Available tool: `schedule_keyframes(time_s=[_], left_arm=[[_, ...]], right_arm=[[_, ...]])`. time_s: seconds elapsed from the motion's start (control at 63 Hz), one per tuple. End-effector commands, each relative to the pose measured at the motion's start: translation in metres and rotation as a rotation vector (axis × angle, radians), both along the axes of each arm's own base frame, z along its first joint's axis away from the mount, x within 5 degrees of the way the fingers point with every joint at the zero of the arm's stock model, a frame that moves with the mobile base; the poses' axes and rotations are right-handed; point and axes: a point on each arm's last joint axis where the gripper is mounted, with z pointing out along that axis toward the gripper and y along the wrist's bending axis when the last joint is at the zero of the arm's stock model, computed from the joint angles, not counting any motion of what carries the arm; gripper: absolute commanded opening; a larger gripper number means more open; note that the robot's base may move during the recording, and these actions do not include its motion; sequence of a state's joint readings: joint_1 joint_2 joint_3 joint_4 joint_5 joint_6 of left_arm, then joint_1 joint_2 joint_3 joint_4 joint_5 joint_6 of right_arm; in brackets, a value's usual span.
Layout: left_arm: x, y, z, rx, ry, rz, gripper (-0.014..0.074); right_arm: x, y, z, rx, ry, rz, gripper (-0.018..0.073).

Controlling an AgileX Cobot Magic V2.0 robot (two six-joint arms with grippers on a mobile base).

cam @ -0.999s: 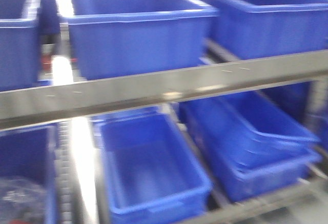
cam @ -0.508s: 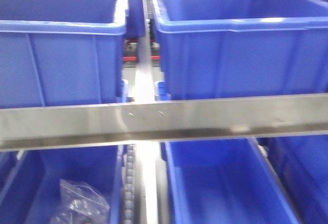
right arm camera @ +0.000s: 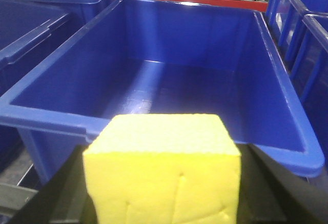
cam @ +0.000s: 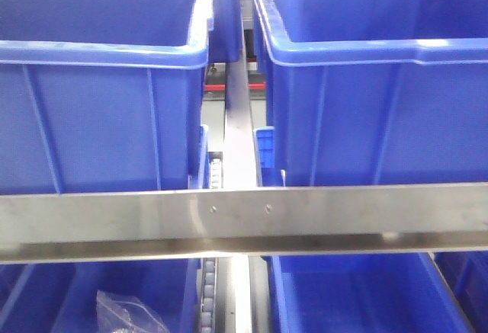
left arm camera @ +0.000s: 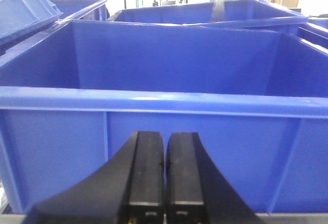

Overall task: Place yellow foam block on left shelf second layer
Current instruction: 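Move the held block over an open blue bin on the shelf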

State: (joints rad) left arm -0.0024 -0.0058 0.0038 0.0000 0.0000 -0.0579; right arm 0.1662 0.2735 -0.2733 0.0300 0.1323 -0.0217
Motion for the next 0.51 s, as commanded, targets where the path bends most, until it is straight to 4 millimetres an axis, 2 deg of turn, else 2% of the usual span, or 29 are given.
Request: schedule_keyframes(time_s=[0.0,0.492], left_arm=[[-0.0013,0.0,0.0,-0.009,-0.076,-0.001,0.0124],[-0.0013,0.0,0.0,-0.009,-0.076,-0.001,0.0124]], right_arm=[[0.0004,-0.0005,0.0167,0.005,-0.112,-0.006,0.045],[0.0004,-0.0005,0.0167,0.005,-0.112,-0.006,0.045]])
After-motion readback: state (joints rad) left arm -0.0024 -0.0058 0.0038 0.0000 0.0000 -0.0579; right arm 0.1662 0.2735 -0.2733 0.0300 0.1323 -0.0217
